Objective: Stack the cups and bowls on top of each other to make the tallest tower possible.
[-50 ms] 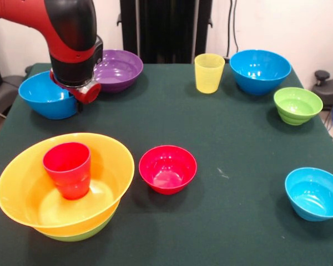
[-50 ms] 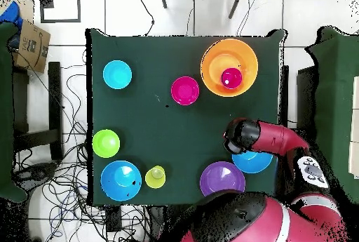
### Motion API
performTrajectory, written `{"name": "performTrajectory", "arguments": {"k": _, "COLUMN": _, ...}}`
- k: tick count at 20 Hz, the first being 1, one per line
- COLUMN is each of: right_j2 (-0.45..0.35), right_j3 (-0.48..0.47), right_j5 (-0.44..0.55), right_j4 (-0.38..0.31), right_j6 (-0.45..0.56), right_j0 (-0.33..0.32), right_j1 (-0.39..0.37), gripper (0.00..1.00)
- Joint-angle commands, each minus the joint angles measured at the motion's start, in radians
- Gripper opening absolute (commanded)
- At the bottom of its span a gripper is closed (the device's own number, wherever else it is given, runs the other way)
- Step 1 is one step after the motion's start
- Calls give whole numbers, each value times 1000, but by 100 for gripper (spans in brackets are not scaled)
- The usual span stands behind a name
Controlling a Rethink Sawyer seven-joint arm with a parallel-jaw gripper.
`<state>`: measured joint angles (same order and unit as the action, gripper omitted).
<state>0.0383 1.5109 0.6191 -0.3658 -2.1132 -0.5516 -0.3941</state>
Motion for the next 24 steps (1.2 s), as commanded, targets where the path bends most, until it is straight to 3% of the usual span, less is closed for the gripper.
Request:
{"name": "performTrajectory", "arguments": {"k": 1, "right_j2": -112, "right_j3": -48, "right_j5": 13, "right_j4": -54, "right_j6": 123, "right_j0": 22, "right_j1": 23, "gripper": 0}}
{"name": "performTrajectory", "arguments": {"k": 7, "right_j2": -98, "right_j3": -80, "right_j5": 137, "right_j4": -43, "right_j6": 149, "right_j0": 47, "right_j1": -22, "gripper": 0}}
{"name": "performTrajectory", "arguments": {"k": 24, "right_j2": -41, "right_j3": -230, "right_j5": 390, "right_j4": -155, "right_j6": 268, "right_j0": 113, "right_j1": -70, "gripper": 0}}
